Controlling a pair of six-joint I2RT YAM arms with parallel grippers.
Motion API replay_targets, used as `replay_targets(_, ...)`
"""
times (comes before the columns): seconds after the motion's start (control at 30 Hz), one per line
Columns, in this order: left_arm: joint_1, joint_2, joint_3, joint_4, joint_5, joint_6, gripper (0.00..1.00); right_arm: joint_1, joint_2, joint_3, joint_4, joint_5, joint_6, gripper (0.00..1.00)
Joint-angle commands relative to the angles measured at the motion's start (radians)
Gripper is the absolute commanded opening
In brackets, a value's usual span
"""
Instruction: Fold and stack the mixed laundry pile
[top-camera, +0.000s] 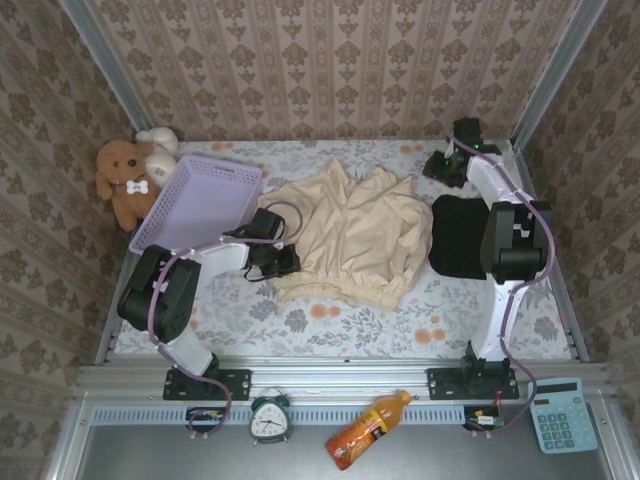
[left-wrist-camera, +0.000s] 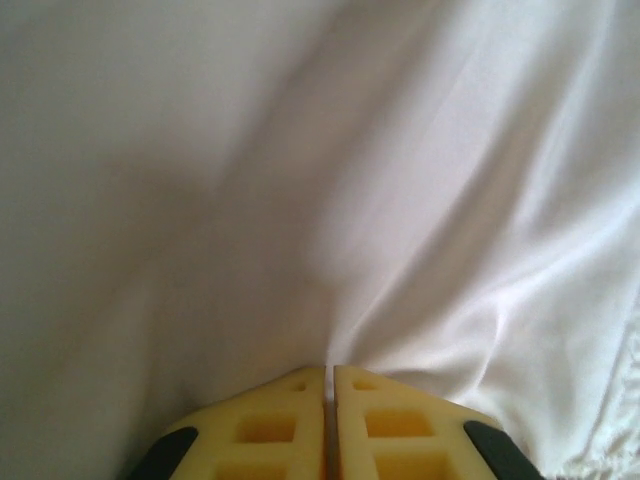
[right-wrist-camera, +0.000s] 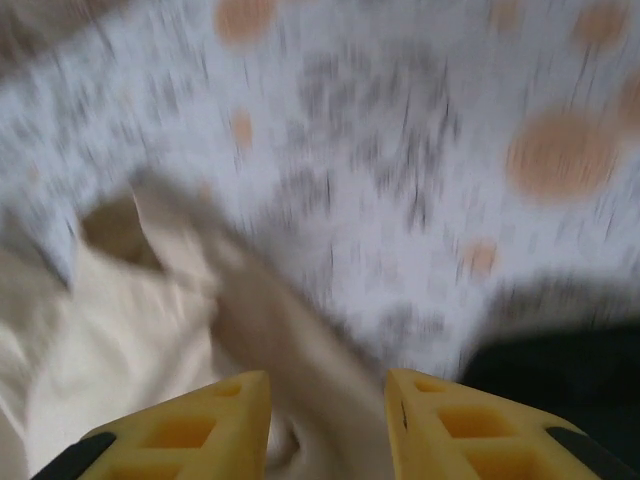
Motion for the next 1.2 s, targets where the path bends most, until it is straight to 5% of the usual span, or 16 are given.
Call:
replay_targets(0.0, -0.011, -0.087, 0.068, -0.104, -0.027, 0.048, 0.17, 0.027, -0.134, -0.149, 0.031, -0.017, -0.036, 0.42)
replay_targets(0.17, -0.039, -0.106, 0.103, -0.071, -0.039, 0.059, 0.23, 0.054, -0.174, -0.301, 0.13, -0.095, -0.029, 0.53)
replay_targets(0.2, -0.041, -0.086, 0.105, -0.044, -0.044, 0.059, 0.23, 0.057, -0.154, -0.294, 0.126, -0.091, -0.028, 0.48)
replay_targets(0.33, -0.017, 0.025, 0.123, 0.05, -0.08, 0.06, 0.18, 0.046, -0.146, -0.275, 0.101, -0.012, -0.002, 0.01)
replay_targets(0.37, -0.007, 0.053, 0.125, 0.074, -0.09, 0.057, 0.17, 0.039, -0.174, -0.288, 0.104, 0.012, 0.004, 0.0)
replay_targets(0.67, 0.041, 0.138, 0.046, 0.14, -0.067, 0.013, 0.12, -0.088, -0.492, -0.574, 0.135, 0.138, 0.074, 0.01)
replay_targets(0.77, 0.039, 0.108, 0.019, 0.137, -0.063, 0.001, 0.13, -0.096, -0.472, -0.635, 0.127, 0.088, 0.099, 0.33)
replay_targets(0.87, 0.039, 0.062, 0.023, 0.109, -0.048, 0.001, 0.19, -0.094, -0.438, -0.64, 0.12, 0.083, 0.118, 0.5)
replay_targets(1.03, 0.033, -0.067, 0.07, -0.03, -0.062, 0.063, 0.32, -0.005, -0.551, -0.683, 0.147, 0.088, 0.13, 0.48)
replay_targets(1.17, 0.029, -0.137, 0.024, -0.077, -0.078, 0.108, 0.27, 0.145, -0.587, -0.723, 0.158, 0.069, 0.165, 0.4)
